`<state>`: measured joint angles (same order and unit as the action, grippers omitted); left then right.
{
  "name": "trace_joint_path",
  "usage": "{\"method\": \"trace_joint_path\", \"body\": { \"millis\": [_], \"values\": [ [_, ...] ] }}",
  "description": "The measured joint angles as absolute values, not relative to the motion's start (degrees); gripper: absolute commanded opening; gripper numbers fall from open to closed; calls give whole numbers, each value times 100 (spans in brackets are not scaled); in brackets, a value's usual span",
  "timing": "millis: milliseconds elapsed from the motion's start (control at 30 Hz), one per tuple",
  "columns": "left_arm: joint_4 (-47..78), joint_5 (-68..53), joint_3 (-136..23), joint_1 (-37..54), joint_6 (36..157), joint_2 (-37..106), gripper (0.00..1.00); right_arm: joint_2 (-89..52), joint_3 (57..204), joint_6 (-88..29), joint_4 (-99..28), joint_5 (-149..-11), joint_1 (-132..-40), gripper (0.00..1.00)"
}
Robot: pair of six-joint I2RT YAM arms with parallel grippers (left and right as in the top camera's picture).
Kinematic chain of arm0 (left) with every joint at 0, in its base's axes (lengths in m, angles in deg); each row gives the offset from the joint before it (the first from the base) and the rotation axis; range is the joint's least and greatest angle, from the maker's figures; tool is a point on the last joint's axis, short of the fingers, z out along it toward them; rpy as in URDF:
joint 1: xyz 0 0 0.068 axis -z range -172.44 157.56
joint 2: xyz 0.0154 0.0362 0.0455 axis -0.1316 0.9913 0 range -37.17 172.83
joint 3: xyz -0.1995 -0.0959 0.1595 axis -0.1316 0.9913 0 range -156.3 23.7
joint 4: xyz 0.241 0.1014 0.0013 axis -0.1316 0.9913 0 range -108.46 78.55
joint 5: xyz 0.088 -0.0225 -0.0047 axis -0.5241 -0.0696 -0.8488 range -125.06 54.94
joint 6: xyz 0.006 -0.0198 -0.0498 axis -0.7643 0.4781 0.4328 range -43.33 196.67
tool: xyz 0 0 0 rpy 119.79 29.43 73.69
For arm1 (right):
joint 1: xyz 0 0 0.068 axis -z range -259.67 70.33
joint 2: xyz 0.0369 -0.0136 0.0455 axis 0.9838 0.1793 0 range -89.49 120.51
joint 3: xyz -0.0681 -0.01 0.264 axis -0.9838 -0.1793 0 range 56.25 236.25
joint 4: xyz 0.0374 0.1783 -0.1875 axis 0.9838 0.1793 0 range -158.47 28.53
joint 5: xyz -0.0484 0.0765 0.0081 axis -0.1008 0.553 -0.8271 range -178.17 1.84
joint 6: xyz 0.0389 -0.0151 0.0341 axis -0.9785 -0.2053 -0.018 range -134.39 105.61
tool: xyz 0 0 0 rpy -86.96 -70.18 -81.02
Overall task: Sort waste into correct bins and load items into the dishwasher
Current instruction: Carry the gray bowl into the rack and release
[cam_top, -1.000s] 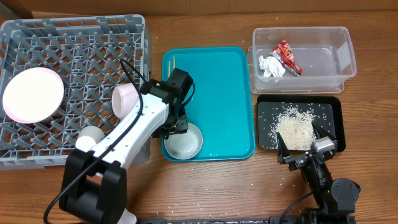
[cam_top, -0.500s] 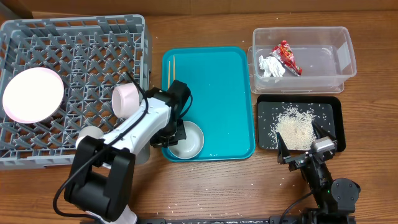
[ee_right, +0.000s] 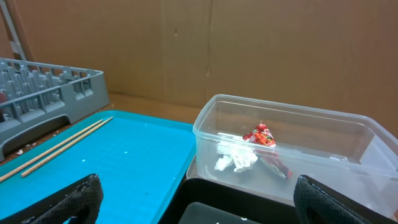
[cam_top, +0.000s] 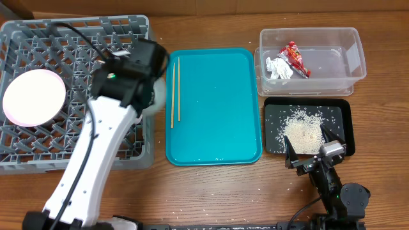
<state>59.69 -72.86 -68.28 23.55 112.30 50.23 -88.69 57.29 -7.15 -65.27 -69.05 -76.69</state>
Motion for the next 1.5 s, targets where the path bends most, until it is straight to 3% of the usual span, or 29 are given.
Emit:
{"method": "trace_joint_path", "body": {
  "millis": [233,433,800,1500],
  "values": [
    [5821,-9581,-6640,1931,11230,5418,4,-8869,5729,-715,-6527,-6905,-7667,100],
    [5766,-10493,-6577,1832,11228,6389,4,-8869,5729,-715,-6527,-6905,-7667,100],
    [5727,-10873,-6544,1832,11228,7608,4,-8869,5729,-715,-6527,-6905,-7669,100],
    [5777,-10657,-6546,1507,11230,7635,6,-8869,5729,-712,-6527,-6905,-7667,100]
  ]
}}
